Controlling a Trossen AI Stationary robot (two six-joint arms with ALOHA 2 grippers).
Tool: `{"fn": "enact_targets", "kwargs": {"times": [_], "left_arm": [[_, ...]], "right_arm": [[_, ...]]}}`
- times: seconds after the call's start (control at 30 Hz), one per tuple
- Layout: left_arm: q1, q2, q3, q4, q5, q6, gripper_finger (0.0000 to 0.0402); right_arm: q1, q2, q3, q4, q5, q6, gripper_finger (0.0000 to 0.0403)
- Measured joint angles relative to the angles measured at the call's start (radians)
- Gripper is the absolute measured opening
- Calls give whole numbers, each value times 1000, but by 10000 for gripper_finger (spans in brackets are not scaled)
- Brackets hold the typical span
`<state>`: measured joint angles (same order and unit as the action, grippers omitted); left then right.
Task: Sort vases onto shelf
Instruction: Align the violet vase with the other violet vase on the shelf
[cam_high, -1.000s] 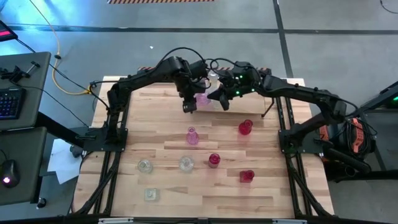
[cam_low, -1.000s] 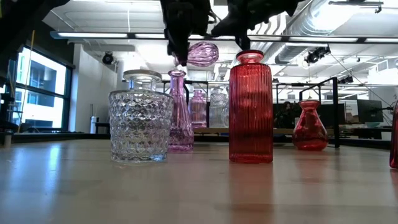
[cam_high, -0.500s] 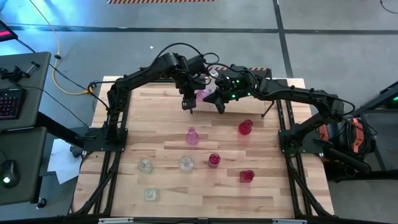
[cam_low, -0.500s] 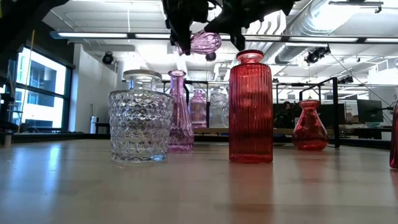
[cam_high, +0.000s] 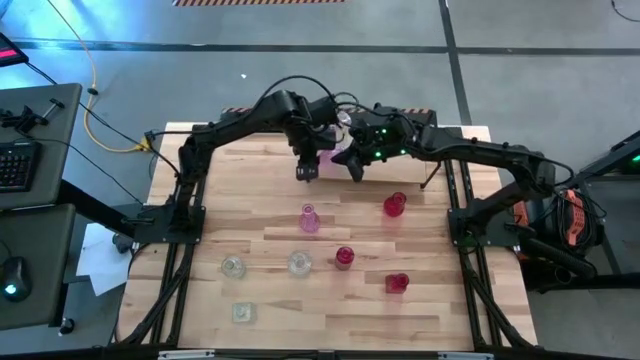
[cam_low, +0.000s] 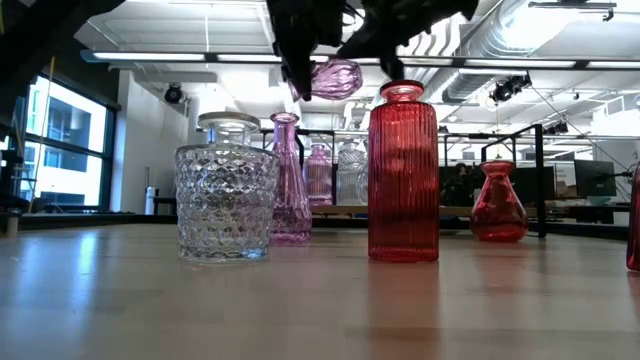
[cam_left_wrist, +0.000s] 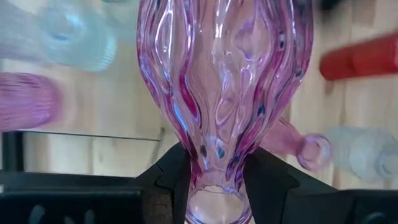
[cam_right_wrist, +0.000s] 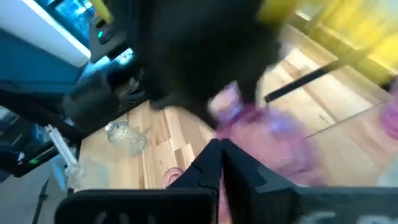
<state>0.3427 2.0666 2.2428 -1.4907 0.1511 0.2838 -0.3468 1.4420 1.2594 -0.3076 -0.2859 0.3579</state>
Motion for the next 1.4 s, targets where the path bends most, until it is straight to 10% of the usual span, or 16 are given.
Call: {"fn": "enact_targets", "kwargs": {"times": [0.47, 1.07, 1.4], "left_arm": [[-41, 15, 14, -13, -87, 20, 111], [-128, 119, 9, 11, -6, 33, 111], [-108, 97, -59, 10, 48, 37, 111]], "right_arm": [[16, -196, 2, -178, 58, 47, 0], [353, -139, 2, -340, 515, 320, 0], [428, -39, 1, -277, 585, 428, 0]]}}
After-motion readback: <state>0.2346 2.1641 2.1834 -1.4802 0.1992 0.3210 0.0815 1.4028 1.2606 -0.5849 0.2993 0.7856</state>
